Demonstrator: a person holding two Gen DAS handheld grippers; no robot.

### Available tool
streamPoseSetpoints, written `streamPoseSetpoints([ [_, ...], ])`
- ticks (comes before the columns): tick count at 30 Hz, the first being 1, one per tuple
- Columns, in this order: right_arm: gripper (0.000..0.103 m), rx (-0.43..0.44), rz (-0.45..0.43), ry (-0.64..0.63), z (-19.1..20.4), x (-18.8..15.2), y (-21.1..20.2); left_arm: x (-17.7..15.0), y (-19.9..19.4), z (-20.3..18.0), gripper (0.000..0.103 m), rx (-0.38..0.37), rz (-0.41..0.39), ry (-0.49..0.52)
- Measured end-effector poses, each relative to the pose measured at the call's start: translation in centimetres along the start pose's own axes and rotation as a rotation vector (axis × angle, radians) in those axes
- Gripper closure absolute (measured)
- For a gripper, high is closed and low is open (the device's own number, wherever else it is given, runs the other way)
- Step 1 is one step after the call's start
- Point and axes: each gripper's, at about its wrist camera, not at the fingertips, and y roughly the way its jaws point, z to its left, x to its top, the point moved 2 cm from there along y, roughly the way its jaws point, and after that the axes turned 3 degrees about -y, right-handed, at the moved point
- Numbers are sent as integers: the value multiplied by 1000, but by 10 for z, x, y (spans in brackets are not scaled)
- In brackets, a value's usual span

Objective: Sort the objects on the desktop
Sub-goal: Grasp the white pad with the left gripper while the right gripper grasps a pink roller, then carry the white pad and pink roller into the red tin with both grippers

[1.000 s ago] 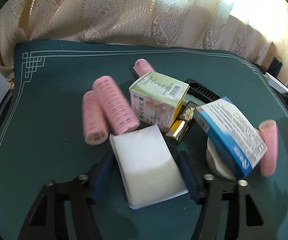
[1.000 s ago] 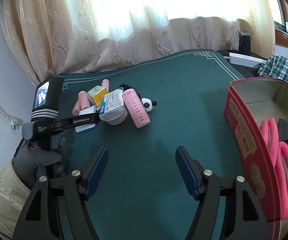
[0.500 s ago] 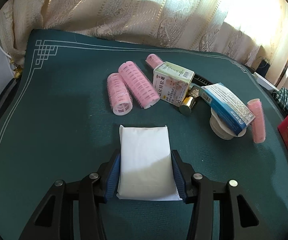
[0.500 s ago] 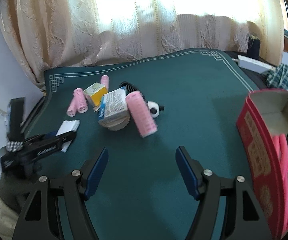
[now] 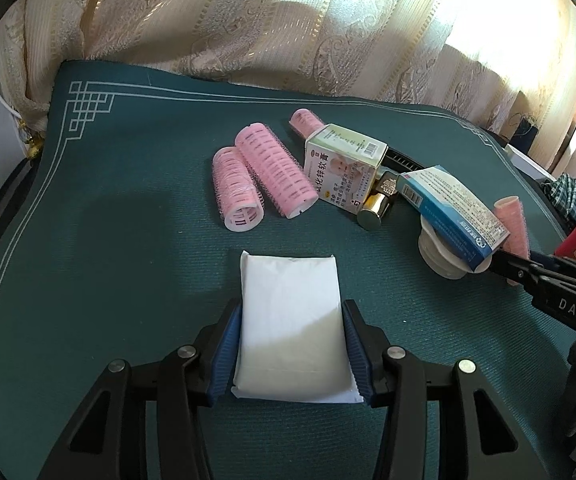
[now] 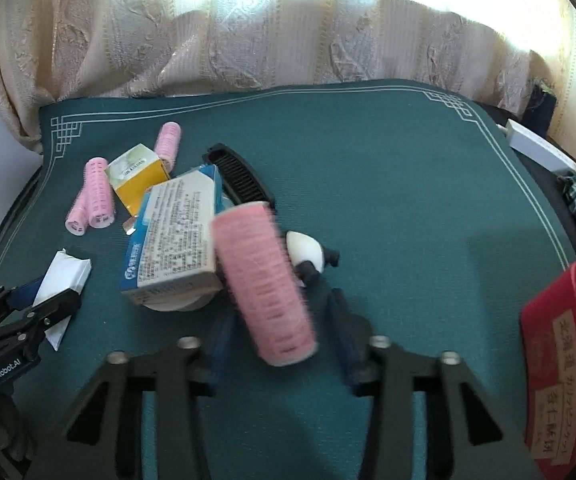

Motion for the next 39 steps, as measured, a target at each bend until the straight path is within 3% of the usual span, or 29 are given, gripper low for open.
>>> streamPoseSetpoints([
  [10,72,40,-66,60,-3,-31,-46,-4,-6,6,53,-10,-21,-59],
  [18,72,32,-134,111,-17,-45,-90,-10,-26,-8,53,-39,-57,-35],
  [28,72,-40,-211,195,-63,-68,-143,-31,-42,-44,53,-100,-42,4],
  [39,72,-170,-248,338,-143,-107,-185,-36,-69,-111,53,-167,-66,113],
])
